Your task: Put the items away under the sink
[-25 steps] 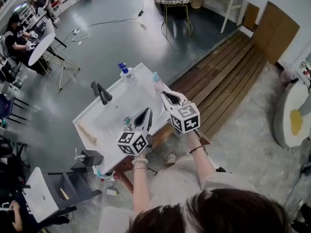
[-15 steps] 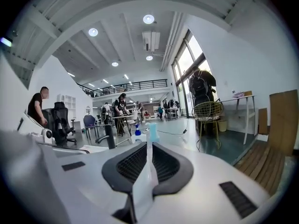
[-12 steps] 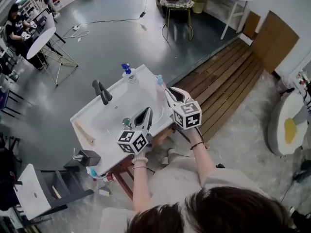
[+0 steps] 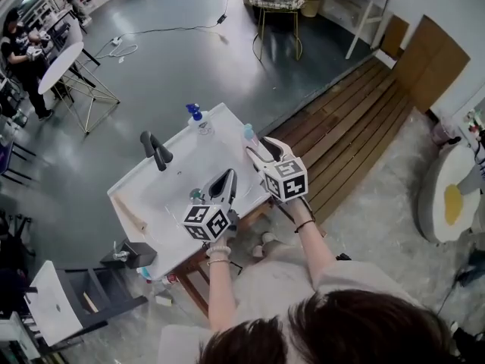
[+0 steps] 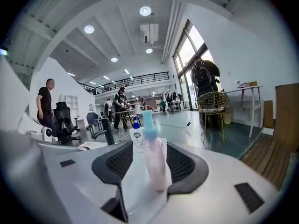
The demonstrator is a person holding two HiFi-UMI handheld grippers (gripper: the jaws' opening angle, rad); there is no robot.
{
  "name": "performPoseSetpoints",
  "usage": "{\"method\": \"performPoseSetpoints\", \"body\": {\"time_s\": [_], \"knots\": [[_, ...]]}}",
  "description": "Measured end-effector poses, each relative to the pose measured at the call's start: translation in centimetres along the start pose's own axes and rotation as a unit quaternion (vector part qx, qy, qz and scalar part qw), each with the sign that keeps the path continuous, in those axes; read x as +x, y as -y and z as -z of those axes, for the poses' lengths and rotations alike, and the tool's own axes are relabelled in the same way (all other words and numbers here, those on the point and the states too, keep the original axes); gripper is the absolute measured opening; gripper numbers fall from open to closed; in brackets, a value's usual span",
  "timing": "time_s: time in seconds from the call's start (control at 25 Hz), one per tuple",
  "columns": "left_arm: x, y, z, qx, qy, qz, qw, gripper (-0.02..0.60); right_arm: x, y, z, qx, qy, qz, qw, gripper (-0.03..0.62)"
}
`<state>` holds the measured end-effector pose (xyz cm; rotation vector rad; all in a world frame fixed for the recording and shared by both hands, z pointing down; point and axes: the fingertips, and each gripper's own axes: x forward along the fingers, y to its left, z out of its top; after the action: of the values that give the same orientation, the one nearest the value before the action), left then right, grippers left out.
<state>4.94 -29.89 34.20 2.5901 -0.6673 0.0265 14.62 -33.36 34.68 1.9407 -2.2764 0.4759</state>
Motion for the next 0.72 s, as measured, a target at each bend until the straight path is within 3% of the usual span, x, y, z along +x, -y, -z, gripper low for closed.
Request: {"method": "performPoseSetpoints", "body": {"time_s": [0.72], "knots": [[1.6, -3.2, 0.5, -0.013, -0.018, -0.038, 0.9990, 0.002, 4.9, 0.4, 2.3, -0.002, -0.031, -0.033, 0.999, 0.259]]}}
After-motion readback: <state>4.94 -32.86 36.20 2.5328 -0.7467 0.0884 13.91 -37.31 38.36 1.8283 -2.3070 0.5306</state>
